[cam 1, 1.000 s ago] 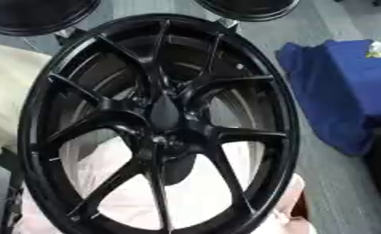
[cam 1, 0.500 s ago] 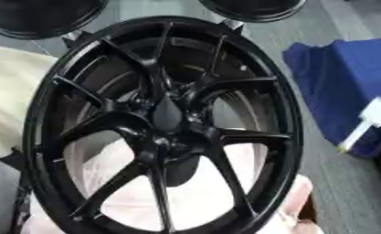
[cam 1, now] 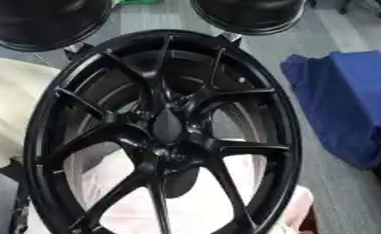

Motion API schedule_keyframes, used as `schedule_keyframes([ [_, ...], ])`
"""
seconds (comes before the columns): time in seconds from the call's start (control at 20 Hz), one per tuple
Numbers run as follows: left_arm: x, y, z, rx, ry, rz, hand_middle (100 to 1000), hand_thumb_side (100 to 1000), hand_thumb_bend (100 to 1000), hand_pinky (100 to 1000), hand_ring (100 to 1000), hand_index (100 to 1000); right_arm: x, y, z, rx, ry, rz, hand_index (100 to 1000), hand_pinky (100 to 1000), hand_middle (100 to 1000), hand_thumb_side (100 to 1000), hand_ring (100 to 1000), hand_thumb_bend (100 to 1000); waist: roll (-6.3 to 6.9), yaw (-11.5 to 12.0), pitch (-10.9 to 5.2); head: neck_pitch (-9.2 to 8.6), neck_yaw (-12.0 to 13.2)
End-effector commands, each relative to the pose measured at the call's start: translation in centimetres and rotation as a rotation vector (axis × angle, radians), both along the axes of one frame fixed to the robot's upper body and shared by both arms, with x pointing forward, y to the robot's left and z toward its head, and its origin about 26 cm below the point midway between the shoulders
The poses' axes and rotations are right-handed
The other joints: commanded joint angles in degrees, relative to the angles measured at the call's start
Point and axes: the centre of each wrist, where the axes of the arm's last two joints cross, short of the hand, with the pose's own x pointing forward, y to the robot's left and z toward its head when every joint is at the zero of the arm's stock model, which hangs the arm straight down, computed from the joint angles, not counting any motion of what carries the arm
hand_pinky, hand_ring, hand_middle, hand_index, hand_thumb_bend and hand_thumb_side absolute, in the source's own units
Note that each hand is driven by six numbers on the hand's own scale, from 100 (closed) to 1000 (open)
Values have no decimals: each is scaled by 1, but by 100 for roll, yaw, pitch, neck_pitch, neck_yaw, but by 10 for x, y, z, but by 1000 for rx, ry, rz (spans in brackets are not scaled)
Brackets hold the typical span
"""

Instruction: Pull the pin out of the wheel hub.

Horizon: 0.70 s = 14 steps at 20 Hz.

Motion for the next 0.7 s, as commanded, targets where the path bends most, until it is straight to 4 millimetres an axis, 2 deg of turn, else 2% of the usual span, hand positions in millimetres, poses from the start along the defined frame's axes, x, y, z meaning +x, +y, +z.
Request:
schedule_keyframes([
  [0.05,-2,2,7,10,-25,0,574,663,227,877,611,730,1,3,10,22,-118,46,686,783,723,388,772,421,-22,7,-117,-133,13],
  [0.2,-2,1,7,9,-24,-1,574,665,226,877,611,729,4,8,9,48,-184,96,647,768,660,494,733,274,-33,14,-99,-160,-4],
  [0.35,-1,1,7,11,-25,-3,574,666,225,877,610,729,6,12,6,58,-216,136,627,759,640,529,715,221,-45,32,-74,-184,-18],
  [0.55,-1,1,7,12,-26,-1,573,667,223,878,610,729,10,17,5,73,-247,179,623,757,633,523,710,218,-55,42,-48,-211,1],
  [0.7,-1,0,8,13,-26,-2,573,669,223,878,609,729,11,20,4,69,-261,197,611,748,619,423,696,304,-64,48,-22,-221,-3],
])
